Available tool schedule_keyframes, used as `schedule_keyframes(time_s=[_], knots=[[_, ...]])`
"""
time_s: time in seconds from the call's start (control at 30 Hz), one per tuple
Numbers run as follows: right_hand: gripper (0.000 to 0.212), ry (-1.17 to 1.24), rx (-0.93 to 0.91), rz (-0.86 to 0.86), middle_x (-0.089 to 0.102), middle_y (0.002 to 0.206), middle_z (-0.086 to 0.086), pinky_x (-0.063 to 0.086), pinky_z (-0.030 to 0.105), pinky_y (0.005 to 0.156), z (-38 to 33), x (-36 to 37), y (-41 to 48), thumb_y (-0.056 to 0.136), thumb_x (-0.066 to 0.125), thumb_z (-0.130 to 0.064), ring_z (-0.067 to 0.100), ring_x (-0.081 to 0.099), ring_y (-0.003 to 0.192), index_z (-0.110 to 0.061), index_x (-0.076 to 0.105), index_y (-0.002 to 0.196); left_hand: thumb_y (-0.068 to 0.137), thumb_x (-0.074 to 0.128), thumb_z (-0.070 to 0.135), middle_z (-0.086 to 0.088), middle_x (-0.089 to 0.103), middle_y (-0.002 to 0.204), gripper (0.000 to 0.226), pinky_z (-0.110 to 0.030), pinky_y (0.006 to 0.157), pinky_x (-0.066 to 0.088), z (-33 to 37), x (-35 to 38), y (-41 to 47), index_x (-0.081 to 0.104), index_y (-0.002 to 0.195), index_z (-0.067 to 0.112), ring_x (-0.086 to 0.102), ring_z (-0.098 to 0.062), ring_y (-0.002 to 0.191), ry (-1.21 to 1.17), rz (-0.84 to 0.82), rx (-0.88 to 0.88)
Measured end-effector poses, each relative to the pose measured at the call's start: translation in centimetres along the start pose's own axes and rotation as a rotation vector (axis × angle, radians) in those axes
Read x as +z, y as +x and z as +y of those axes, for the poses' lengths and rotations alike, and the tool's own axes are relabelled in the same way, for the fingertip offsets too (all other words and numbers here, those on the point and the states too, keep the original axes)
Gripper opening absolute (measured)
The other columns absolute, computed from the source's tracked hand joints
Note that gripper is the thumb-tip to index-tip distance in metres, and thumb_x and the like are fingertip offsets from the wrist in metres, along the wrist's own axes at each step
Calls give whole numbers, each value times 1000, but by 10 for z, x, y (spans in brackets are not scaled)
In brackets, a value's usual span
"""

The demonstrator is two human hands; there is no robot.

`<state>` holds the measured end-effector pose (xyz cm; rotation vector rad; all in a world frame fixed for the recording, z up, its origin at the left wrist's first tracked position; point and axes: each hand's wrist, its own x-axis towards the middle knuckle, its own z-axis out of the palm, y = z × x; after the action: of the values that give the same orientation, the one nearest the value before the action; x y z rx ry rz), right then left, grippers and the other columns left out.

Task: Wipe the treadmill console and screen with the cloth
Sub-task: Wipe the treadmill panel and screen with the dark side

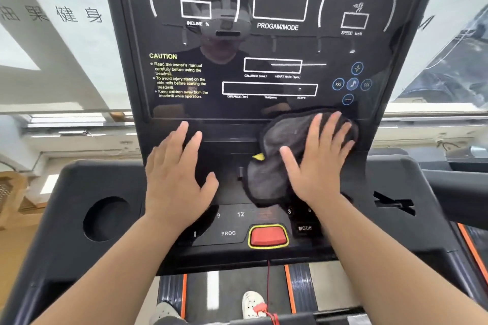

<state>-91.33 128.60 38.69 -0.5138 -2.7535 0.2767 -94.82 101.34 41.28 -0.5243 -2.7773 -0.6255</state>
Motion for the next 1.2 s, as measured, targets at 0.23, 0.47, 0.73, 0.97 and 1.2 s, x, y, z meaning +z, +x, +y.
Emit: schedule_keyframes(time_s=[0.23,0.47,0.73,0.97,1.2], knots=[[90,-42,34,197,3,171,22,8,79,116,10,-45,90,97,36,-68,54,2,154,-13,10,164,77,61,41,-11,40,156,69,-55,108,36,37,6,23,54,140,15,41,-36,138,33,11,94],[88,-121,-272,285,6,173,11,0,72,120,-32,-58,114,96,38,-71,44,0,157,-22,13,165,74,64,43,-14,36,157,74,-59,107,38,64,-1,57,52,141,11,40,-40,138,111,100,60],[85,-196,-502,173,20,172,3,3,68,122,60,-21,53,90,53,-70,38,9,158,-28,31,161,72,64,42,-16,45,148,69,-56,97,41,85,6,58,58,134,11,45,-40,126,138,177,61],[94,-105,-89,180,0,172,14,7,77,117,38,-65,103,91,39,-72,48,-2,156,-18,10,163,74,57,51,-7,53,139,69,-49,96,45,115,18,49,60,133,16,52,-34,118,16,117,70],[58,-111,-456,240,55,145,9,39,59,105,43,-30,32,90,65,-39,35,50,127,-28,54,146,78,68,41,1,53,135,66,-37,100,46,150,29,39,54,139,19,54,-24,119,-245,0,7]])
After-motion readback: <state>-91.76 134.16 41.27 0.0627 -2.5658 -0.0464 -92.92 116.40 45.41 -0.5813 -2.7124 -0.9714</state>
